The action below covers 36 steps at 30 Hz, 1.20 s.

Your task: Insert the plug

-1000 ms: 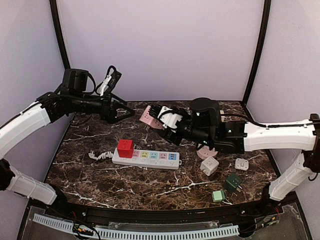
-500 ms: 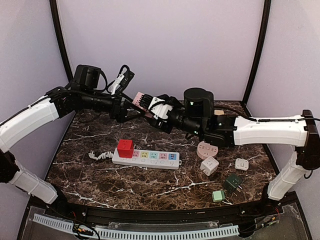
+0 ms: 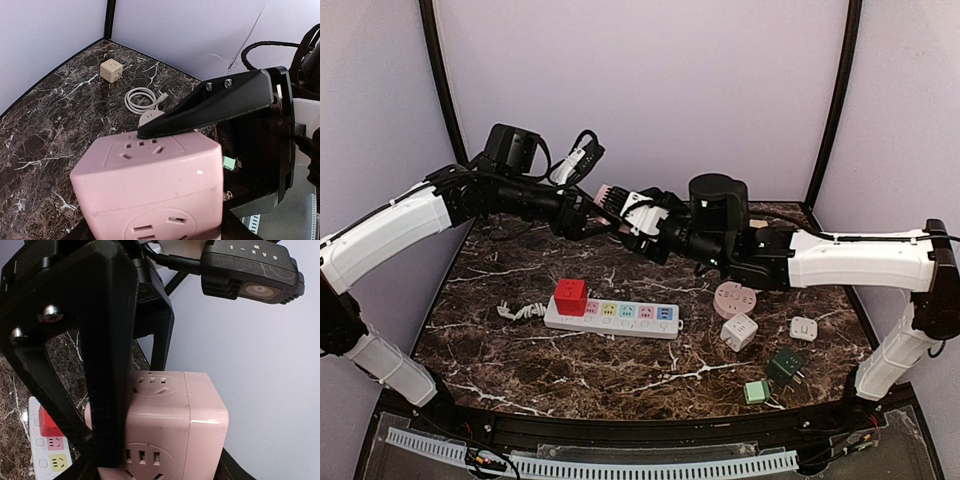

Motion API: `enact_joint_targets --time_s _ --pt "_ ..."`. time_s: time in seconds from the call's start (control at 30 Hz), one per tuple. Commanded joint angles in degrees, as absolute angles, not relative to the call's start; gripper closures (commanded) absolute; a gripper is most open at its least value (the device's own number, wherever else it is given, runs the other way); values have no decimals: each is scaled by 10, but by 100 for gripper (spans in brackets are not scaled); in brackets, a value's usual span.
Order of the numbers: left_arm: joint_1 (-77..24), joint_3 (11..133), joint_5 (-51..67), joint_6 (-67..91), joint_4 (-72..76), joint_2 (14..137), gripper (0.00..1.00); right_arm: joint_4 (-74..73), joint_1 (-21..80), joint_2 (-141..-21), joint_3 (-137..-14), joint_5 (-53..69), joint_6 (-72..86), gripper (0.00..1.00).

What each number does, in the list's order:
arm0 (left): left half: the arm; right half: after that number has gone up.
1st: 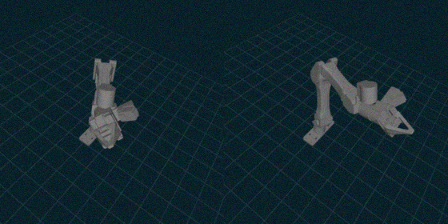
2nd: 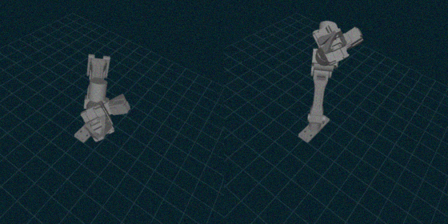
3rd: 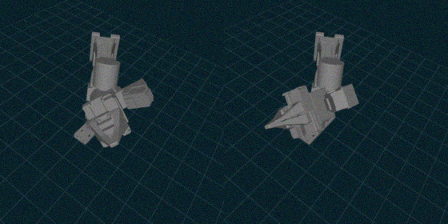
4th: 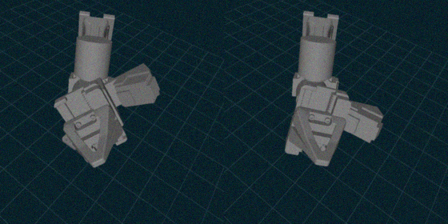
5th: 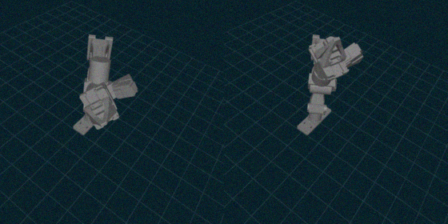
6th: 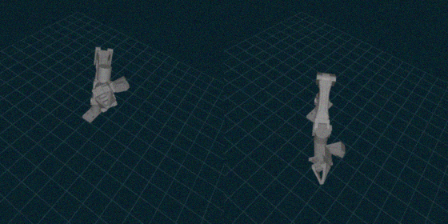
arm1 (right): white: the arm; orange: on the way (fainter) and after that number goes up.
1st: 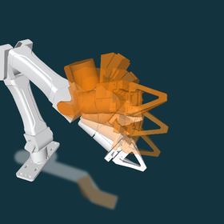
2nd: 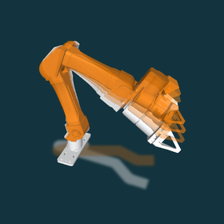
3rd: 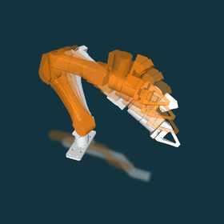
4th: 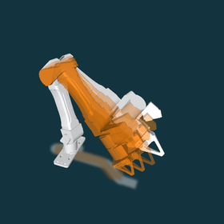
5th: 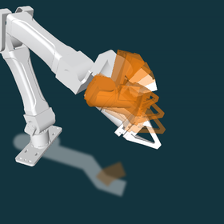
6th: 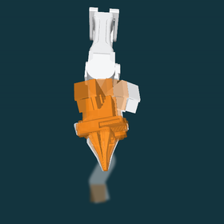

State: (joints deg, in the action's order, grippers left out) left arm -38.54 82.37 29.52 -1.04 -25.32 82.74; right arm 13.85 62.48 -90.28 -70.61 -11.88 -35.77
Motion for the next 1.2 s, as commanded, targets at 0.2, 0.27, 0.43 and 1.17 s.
enact_joint_targets --time_s 0.2,0.27,0.43,1.17 --pt "-388 832 368 -200 -326 803 99 -86 544 -784 -734 206 -293 1" --pt "-389 832 382 -231 -339 798 100 -141 516 -776 -746 290 -292 1" --pt "-404 834 391 -332 -372 787 100 -202 479 -823 -794 412 -269 1" --pt "-433 825 354 -340 -359 793 99 -163 498 -932 -864 445 -184 15"
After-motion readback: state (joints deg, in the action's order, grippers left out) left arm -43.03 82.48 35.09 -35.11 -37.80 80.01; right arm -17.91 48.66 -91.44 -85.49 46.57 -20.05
